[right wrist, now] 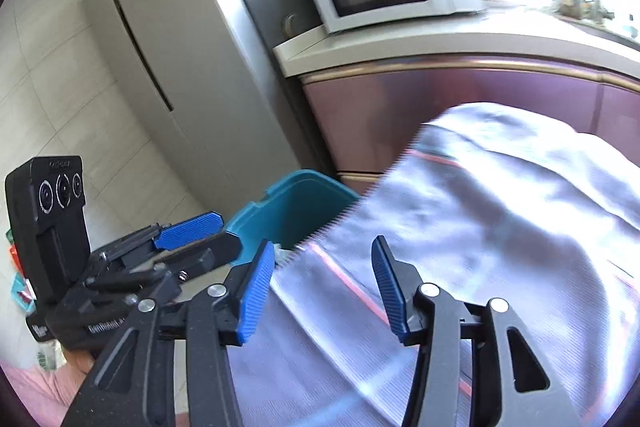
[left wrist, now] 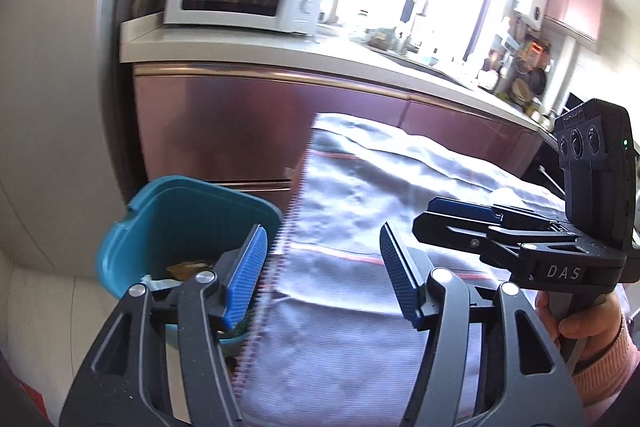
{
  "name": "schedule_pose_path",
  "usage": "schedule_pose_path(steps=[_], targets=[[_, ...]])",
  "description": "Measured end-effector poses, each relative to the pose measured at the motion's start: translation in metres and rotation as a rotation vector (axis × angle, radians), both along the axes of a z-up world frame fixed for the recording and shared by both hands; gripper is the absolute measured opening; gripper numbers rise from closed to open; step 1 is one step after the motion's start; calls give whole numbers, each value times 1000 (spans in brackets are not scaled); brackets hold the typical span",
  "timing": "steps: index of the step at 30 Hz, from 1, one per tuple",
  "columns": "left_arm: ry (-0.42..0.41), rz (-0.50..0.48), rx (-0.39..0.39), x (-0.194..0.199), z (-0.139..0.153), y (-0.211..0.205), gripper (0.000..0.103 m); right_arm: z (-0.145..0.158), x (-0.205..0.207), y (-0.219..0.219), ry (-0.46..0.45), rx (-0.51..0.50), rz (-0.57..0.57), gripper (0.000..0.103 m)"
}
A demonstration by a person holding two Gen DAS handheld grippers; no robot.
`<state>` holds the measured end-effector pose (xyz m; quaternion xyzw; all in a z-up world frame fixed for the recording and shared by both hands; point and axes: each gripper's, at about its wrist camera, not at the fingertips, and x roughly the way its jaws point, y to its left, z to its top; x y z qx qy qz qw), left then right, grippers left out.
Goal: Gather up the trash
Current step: 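Move both open tools back over the cloth toward the foam net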
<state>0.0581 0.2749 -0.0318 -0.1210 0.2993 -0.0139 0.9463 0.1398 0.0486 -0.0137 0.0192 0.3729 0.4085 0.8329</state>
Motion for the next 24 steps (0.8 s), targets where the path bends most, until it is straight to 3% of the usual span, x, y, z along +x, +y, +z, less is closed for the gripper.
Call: schedule_pose_path(steps=[13,24], targets=[[32,-270,-2,31,-9,-114,60,-24,-14,-166,50,-29,-376,53],[80,-380,25,55,-21,-182,60,-35,5,-242,50,-24,-565,53]])
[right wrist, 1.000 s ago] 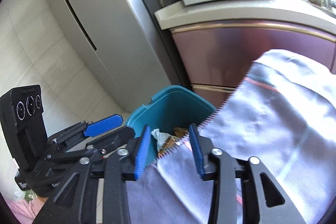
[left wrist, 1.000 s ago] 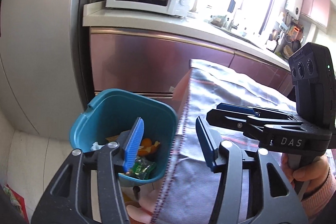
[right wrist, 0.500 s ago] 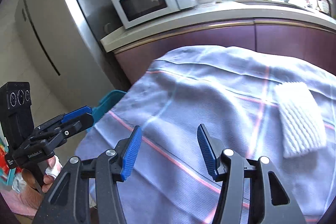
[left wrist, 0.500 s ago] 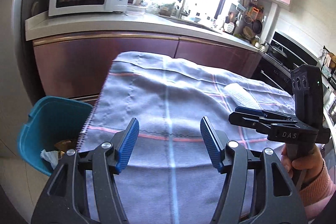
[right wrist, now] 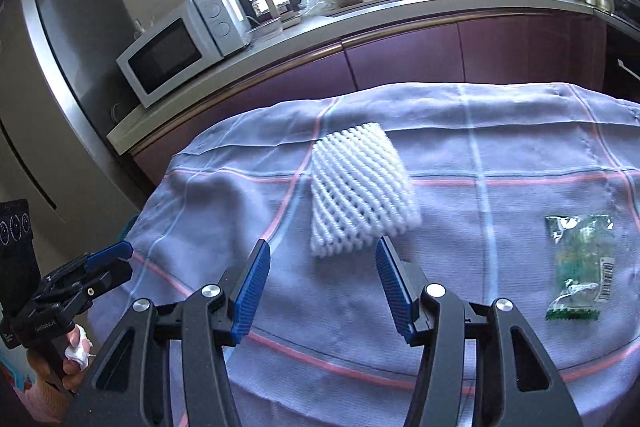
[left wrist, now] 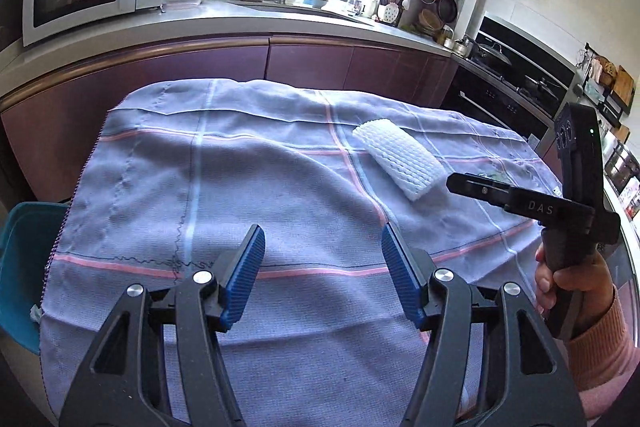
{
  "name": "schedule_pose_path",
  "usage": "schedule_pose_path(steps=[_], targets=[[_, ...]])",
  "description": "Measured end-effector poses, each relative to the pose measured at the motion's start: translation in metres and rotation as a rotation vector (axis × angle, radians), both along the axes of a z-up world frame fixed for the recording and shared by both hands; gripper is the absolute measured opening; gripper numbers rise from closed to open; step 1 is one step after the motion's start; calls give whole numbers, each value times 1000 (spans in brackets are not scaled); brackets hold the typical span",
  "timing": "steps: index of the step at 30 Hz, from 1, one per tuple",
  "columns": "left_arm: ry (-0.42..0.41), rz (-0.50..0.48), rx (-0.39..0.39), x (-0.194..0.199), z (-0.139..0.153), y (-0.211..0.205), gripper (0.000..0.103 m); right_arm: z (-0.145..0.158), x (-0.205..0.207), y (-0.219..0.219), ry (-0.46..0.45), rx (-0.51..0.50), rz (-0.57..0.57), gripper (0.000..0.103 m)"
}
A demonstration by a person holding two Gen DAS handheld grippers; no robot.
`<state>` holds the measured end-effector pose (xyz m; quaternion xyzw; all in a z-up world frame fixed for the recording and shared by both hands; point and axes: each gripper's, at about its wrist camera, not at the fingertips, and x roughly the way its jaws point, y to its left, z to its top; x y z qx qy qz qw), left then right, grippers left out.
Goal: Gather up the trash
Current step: 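Move both open tools back over the cloth toward the foam net, then grasp the white foam net with the right tool while the left tool grasps the green packet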
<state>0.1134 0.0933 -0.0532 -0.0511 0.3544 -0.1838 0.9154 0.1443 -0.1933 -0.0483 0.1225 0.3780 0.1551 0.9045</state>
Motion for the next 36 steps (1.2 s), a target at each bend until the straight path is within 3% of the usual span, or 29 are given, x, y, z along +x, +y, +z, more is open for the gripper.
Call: schedule_pose_path(steps=[10,12,14,16,19,24,29,31,34,36], targets=[[16,-18,16,6,-3,-12,60,-20,41,-15,76,16,-42,56],[18,-18,19,6,-4,-14,60,-27,45,-14,101,21,-28,48],[21,-20,16,7,-4,-14,60,-30,44,-12,105,27,-23,29],[23,-22,13,7,-5,-14,60,-30,42,-13,106,54,-8,17],[30,-35,4,8,-6,-15,60,-28,35,-16,97,103,7,11],[64,-80,-53,11,-9,-16,60,-24,13,-17,97,263,87,10],[106,-154,-117,13,-15,-23,60,-29,-8,-3,144,356,187,10],[123,-168,-124,14,-19,-27,60,-30,-12,7,162,335,219,13],[139,-175,-114,16,-23,-31,60,-26,-20,10,152,260,206,32],[151,-177,-106,17,-27,-35,60,-20,-26,3,124,217,177,37]])
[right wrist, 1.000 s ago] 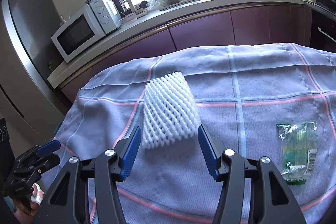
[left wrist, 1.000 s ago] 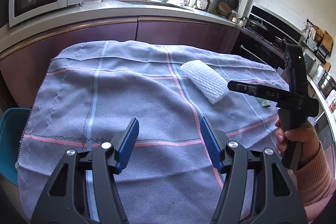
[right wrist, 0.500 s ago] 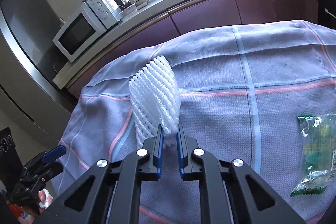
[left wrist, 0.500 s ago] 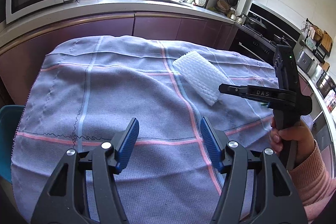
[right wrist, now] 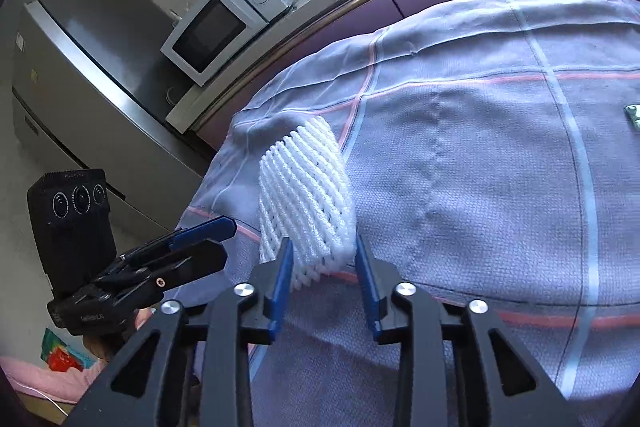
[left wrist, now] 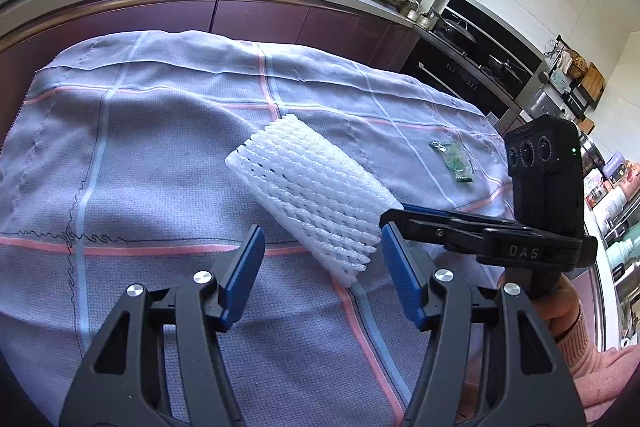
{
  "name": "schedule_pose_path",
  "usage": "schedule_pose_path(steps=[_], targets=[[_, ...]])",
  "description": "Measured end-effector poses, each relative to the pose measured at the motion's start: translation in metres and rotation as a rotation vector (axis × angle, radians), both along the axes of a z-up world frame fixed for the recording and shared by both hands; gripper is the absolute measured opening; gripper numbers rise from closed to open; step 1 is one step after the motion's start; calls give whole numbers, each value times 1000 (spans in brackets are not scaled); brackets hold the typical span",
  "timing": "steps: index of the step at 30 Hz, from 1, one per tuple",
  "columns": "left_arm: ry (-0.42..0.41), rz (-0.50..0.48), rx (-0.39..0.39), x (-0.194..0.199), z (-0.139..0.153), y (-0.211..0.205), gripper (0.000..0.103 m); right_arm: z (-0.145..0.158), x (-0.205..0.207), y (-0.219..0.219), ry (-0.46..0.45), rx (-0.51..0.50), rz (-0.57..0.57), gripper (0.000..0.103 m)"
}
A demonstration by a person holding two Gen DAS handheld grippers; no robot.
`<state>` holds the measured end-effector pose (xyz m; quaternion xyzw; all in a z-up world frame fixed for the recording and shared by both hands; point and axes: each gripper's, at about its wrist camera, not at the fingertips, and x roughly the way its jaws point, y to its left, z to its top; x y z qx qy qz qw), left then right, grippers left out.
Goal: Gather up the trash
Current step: 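Grasp the white foam net with the right tool while the left tool grasps the green packet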
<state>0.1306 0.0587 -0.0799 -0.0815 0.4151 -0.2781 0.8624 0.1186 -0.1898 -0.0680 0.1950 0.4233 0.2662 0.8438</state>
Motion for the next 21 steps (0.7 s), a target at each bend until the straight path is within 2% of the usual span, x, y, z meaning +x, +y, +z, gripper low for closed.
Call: schedule_pose_path(steps=[2,8,15,17,21], targets=[[11,0,10,2,-3,-2,60,8,-5,-12,-32,-57,-51,41],[64,-11,-10,16,-14,-9,60,27,-16,-70,-105,-158,-262,41],[103,-29,-6,24,-22,-22,64,17,-8,-136,-66,-242,-474,45],[113,-30,-19,25,-23,-23,64,13,-5,-144,-53,-267,-497,46],[124,-27,-22,32,-24,-26,61,-1,4,-156,-1,-224,-487,49]])
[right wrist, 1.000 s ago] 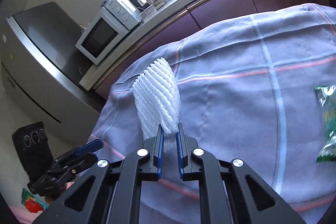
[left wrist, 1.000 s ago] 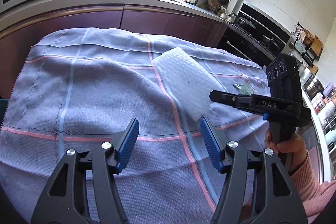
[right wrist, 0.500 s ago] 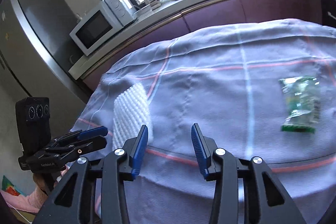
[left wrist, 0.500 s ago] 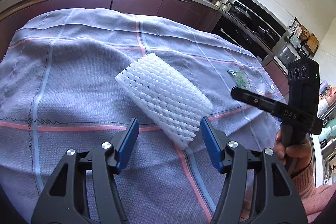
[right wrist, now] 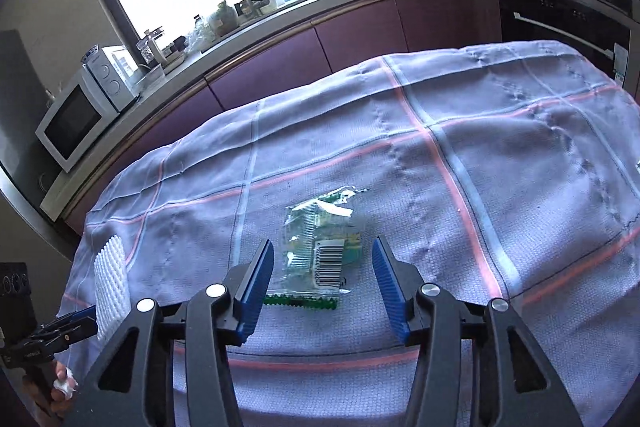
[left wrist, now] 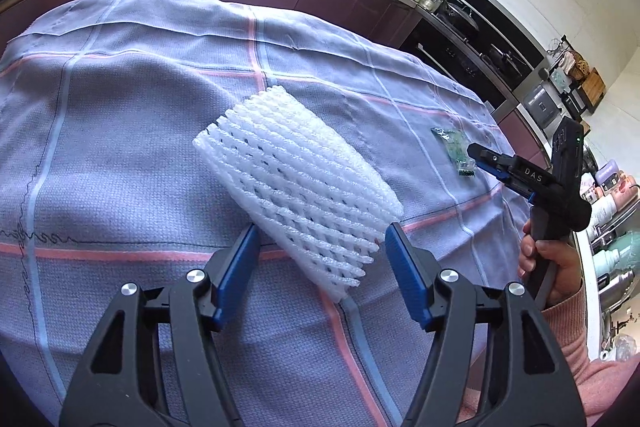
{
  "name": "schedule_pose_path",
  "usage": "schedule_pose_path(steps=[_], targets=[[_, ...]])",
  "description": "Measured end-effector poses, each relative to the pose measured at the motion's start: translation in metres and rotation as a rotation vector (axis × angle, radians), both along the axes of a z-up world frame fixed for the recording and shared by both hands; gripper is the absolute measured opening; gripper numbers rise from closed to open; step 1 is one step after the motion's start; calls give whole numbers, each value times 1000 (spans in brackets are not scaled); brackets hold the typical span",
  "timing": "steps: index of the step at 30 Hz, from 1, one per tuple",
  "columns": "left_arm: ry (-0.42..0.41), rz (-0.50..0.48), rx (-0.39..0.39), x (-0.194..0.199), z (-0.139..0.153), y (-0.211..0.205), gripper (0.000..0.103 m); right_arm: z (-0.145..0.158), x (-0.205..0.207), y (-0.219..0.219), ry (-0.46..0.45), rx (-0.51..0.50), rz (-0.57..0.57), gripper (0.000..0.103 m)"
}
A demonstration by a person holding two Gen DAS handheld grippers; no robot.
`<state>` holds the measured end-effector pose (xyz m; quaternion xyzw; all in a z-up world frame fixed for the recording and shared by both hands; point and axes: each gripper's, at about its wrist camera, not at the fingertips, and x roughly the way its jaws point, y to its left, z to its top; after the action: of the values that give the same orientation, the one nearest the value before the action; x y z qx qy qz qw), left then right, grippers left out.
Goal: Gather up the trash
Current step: 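Grasp the white foam net with the right tool while the left tool grasps the green packet, then carry the foam net and green packet with both tools over the teal bin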
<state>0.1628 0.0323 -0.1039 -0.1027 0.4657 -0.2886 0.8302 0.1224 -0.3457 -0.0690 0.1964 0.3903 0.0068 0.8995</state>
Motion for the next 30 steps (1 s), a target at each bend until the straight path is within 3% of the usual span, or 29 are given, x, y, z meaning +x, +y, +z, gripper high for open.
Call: schedule_pose_path(steps=[4,8,14,21,30], targets=[[-2,21,26,5,0,-6,50,-3,3,4,5,-7,19,47],[-6,33,56,7,-1,-9,34,-3,4,8,2,5,39,34],[6,38,52,5,-3,-7,17,0,0,14,-21,18,57,25],[-40,31,76,-5,4,-10,12,16,-10,29,-77,51,105,24],[-101,44,67,-22,19,10,11,33,-16,81,-130,89,265,24]])
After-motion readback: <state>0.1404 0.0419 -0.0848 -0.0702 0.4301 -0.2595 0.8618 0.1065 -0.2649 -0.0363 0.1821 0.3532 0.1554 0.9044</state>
